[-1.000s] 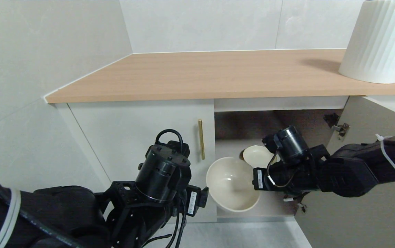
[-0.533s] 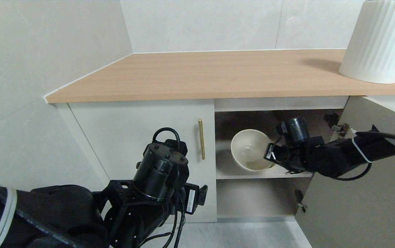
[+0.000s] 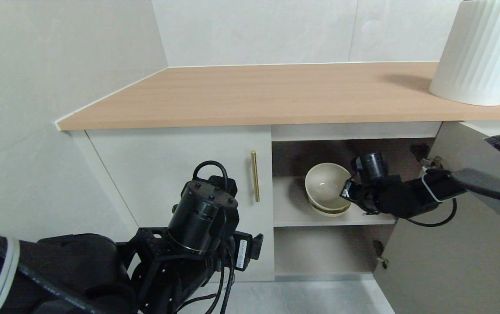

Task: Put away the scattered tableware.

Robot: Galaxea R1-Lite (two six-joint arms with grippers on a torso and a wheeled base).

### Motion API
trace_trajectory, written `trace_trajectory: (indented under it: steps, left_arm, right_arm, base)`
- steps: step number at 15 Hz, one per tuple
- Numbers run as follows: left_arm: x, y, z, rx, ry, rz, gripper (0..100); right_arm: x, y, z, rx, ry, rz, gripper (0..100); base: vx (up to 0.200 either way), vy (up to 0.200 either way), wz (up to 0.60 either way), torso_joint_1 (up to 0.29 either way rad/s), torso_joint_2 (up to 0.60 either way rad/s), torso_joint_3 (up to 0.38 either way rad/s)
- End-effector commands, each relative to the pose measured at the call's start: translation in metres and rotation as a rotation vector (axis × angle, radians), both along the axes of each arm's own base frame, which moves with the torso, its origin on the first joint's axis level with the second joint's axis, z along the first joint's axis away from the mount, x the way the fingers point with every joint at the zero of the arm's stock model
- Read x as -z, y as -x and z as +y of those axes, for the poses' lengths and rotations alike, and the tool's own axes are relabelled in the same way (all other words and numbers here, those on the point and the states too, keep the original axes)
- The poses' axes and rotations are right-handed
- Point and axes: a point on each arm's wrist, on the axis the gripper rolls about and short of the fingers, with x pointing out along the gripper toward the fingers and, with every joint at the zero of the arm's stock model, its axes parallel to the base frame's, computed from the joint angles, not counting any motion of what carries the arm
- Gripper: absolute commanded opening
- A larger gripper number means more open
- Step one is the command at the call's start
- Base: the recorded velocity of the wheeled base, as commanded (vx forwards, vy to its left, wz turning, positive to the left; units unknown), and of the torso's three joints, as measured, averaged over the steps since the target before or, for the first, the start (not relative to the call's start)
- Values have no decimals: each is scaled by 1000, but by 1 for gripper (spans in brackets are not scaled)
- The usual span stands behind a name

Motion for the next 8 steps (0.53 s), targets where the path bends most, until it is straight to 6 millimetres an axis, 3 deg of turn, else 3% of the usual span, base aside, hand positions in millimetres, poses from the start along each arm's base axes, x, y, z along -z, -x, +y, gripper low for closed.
trace_trajectory:
  steps: [1,8]
  left_arm:
    - [0,0,0,0,1,0,100]
    - [0,-3,2,-12,2,0,100]
  right_arm:
    - [12,-7,-1,6,4,14,0]
    - [23,-14,-6,20,14,30,0]
  base:
    - [0,0,0,0,0,0]
    - [0,0,0,0,0,0]
